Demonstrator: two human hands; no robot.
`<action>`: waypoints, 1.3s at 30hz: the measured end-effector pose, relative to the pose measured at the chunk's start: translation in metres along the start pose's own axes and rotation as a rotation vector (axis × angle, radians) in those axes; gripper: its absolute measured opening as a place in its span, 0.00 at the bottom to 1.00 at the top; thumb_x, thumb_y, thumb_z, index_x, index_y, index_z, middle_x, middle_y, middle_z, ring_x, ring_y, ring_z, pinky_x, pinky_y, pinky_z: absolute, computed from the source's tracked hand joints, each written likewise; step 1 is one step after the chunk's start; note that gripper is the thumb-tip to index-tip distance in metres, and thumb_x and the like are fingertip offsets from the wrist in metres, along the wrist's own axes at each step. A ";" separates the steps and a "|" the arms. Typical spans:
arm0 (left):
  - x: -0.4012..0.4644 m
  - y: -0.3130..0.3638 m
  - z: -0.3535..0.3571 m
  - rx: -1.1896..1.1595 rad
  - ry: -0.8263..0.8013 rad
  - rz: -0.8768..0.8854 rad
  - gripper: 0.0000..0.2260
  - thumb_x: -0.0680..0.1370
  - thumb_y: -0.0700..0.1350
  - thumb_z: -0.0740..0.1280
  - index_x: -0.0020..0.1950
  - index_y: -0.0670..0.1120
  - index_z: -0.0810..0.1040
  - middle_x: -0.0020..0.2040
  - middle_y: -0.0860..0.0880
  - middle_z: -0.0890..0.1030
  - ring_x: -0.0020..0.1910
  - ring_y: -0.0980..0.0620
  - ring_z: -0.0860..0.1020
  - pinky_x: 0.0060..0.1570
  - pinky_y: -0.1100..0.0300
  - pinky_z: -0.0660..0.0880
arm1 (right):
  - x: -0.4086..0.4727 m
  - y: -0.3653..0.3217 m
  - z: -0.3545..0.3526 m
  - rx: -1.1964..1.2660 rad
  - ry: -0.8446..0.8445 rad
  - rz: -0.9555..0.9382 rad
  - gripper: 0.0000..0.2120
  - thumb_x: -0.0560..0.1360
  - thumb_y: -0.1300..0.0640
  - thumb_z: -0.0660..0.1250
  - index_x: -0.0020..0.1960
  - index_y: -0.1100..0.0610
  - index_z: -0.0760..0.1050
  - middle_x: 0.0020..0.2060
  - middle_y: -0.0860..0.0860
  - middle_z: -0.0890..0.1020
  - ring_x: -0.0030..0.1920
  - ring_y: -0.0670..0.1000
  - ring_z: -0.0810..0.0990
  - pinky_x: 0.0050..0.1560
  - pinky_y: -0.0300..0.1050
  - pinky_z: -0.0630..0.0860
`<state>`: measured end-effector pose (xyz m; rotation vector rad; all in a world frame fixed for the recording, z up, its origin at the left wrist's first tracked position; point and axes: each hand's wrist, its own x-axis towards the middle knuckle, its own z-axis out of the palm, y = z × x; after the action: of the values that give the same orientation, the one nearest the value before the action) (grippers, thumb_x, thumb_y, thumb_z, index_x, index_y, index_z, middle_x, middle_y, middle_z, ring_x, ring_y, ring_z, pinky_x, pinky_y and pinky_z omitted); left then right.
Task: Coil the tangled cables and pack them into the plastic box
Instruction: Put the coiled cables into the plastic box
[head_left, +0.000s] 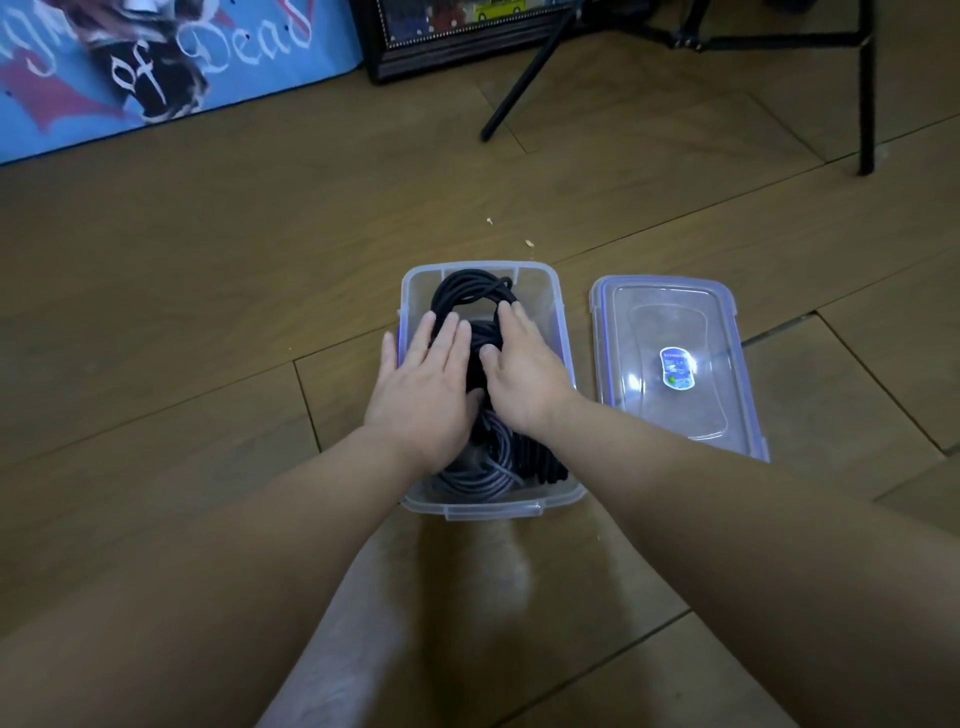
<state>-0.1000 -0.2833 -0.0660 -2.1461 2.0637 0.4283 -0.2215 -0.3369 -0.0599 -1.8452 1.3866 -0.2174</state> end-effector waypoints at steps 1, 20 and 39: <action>-0.002 0.003 -0.003 -0.022 0.024 -0.003 0.29 0.84 0.55 0.47 0.80 0.47 0.38 0.81 0.50 0.38 0.78 0.50 0.35 0.76 0.44 0.38 | -0.005 -0.002 -0.004 0.011 0.027 -0.032 0.27 0.84 0.56 0.50 0.80 0.55 0.46 0.80 0.49 0.46 0.79 0.48 0.46 0.77 0.47 0.52; 0.084 0.174 0.028 -0.595 -0.184 -0.226 0.38 0.77 0.55 0.67 0.79 0.42 0.52 0.78 0.38 0.59 0.79 0.42 0.50 0.75 0.53 0.56 | -0.032 0.173 -0.094 -0.154 0.138 0.368 0.29 0.77 0.48 0.62 0.74 0.50 0.57 0.77 0.60 0.51 0.76 0.59 0.56 0.73 0.53 0.60; 0.081 0.197 0.007 -0.752 -0.042 -0.232 0.36 0.76 0.56 0.69 0.79 0.49 0.58 0.80 0.44 0.54 0.77 0.40 0.55 0.72 0.55 0.57 | -0.050 0.161 -0.109 -0.189 0.320 0.453 0.28 0.76 0.39 0.62 0.72 0.44 0.61 0.78 0.53 0.52 0.69 0.63 0.61 0.67 0.55 0.60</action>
<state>-0.2949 -0.3690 -0.0766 -2.6714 1.7589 1.3747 -0.4205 -0.3596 -0.0809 -1.6342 2.0688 -0.1555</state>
